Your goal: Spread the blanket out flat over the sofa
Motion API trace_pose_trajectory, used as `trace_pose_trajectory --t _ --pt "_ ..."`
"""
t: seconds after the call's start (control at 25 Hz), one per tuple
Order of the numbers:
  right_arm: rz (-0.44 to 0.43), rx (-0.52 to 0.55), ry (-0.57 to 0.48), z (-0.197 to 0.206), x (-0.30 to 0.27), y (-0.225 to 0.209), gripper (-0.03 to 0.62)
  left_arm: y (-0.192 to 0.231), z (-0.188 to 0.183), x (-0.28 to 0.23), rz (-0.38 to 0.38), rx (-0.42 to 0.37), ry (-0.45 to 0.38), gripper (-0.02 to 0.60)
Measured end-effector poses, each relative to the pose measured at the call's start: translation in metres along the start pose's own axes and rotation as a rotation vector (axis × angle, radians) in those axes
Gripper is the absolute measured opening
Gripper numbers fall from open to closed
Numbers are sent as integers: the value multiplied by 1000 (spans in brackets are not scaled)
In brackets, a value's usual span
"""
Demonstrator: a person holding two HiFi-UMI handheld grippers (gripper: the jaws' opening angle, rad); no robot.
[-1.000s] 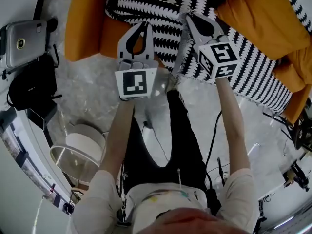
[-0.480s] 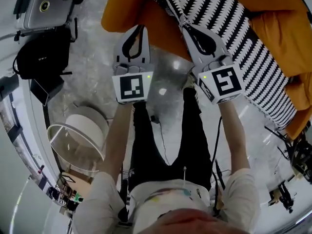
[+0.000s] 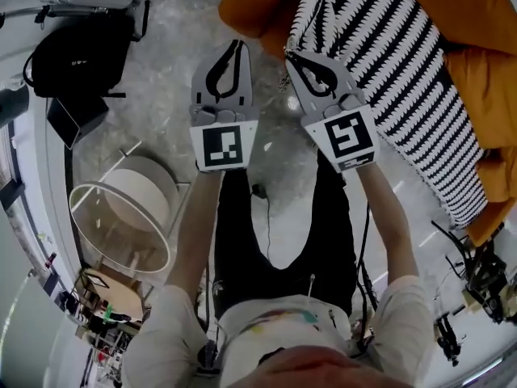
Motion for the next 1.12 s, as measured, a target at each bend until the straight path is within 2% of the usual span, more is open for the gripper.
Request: trace_pose_trajectory --t 0.12,0.36,0.68,1.0,1.12 --pt "-41 27 53 22 -16 31 14 1 11 20 12 -28 11 24" --pt "-95 107 163 49 -62 79 14 37 17 52 -6 -52 28 25" --pt "-121 204 331 126 -129 91 14 80 59 47 -45 -6 60 25" --pt "-128 264 479 193 -178 105 15 96 94 52 28 -77 88 25" --pt "-116 289 539 223 -198 102 14 107 106 46 32 -70 80 25"
Point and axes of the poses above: the fingertips, and each gripper's own axes: x backward along the fingers, y to its left, z out of its underside, the point moved 2 cm from there along x, backward along the fingers, and after that the axes turned 8 degrees about x, right-handed, at the moved point
